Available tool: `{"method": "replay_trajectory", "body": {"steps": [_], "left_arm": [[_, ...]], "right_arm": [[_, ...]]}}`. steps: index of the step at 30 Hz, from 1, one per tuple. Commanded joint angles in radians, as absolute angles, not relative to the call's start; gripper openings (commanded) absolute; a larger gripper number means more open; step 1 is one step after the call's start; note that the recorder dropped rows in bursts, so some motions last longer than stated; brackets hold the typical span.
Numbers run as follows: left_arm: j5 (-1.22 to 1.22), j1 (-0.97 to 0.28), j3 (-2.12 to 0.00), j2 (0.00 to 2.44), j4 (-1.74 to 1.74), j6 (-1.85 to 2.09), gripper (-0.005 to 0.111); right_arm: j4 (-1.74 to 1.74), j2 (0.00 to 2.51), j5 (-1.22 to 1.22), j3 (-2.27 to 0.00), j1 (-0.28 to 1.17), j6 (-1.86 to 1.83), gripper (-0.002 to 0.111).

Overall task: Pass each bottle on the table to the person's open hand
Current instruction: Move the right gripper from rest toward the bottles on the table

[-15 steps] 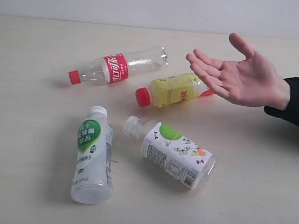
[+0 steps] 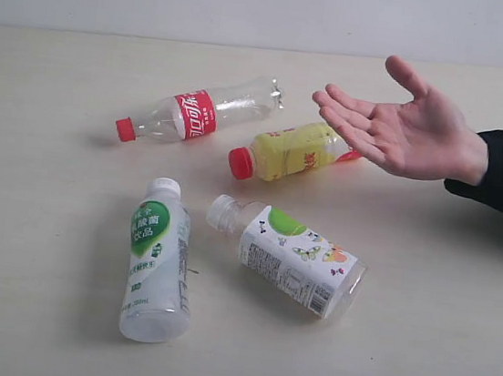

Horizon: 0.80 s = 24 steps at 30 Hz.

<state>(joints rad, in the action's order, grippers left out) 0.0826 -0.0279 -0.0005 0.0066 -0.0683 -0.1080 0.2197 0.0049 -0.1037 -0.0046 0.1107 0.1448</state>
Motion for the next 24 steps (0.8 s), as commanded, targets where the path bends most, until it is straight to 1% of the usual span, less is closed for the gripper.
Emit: {"method": "replay_trajectory", "body": {"steps": [1,4,8,10,12,14,15,16,17,18,19,20,22,24], "left_arm": [[0.081,-0.031,0.0,0.0,-0.068,-0.112,0.0],[0.081,-0.031,0.0,0.0,-0.068,-0.112,0.0],[0.081,-0.031,0.0,0.0,-0.068,-0.112,0.0],[0.081,-0.031,0.0,0.0,-0.068,-0.112,0.0],[0.081,-0.031,0.0,0.0,-0.068,-0.112,0.0],[0.081,-0.031,0.0,0.0,-0.068,-0.112,0.0],[0.081,-0.031,0.0,0.0,-0.068,-0.112,0.0],[0.081,-0.031,0.0,0.0,-0.068,-0.112,0.0],[0.081,-0.031,0.0,0.0,-0.068,-0.112,0.0],[0.081,-0.031,0.0,0.0,-0.068,-0.112,0.0],[0.081,-0.031,0.0,0.0,-0.068,-0.112,0.0],[0.081,-0.031,0.0,0.0,-0.068,-0.112,0.0],[0.081,-0.031,0.0,0.0,-0.068,-0.112,0.0],[0.081,-0.031,0.0,0.0,-0.068,-0.112,0.0]], "right_arm": [[0.278,0.0,-0.214,0.0,0.105,0.183,0.0],[0.278,0.0,-0.287,0.0,0.105,0.183,0.0],[0.282,0.0,-0.472,0.0,0.105,0.213,0.0],[0.277,0.0,-0.477,0.0,0.105,0.272,0.0],[0.2,0.059,-0.399,-0.044,0.105,0.415,0.0],[-0.08,0.201,-0.355,-0.12,0.105,0.583,0.0],[-0.366,0.319,-0.352,-0.184,0.105,0.8,0.0],[-0.536,0.382,-0.352,-0.229,0.105,0.933,0.0],[-0.856,0.503,-0.37,-0.303,0.105,1.169,0.0],[-0.986,0.557,-0.38,-0.338,0.105,1.267,0.0],[-1.269,0.696,-0.407,-0.425,0.105,1.5,0.0],[-1.444,0.792,-0.445,-0.486,0.105,1.657,0.0],[-1.709,0.984,-0.572,-0.619,0.105,1.879,0.0],[-1.744,1.134,-0.693,-0.717,0.105,1.944,0.0]]}}
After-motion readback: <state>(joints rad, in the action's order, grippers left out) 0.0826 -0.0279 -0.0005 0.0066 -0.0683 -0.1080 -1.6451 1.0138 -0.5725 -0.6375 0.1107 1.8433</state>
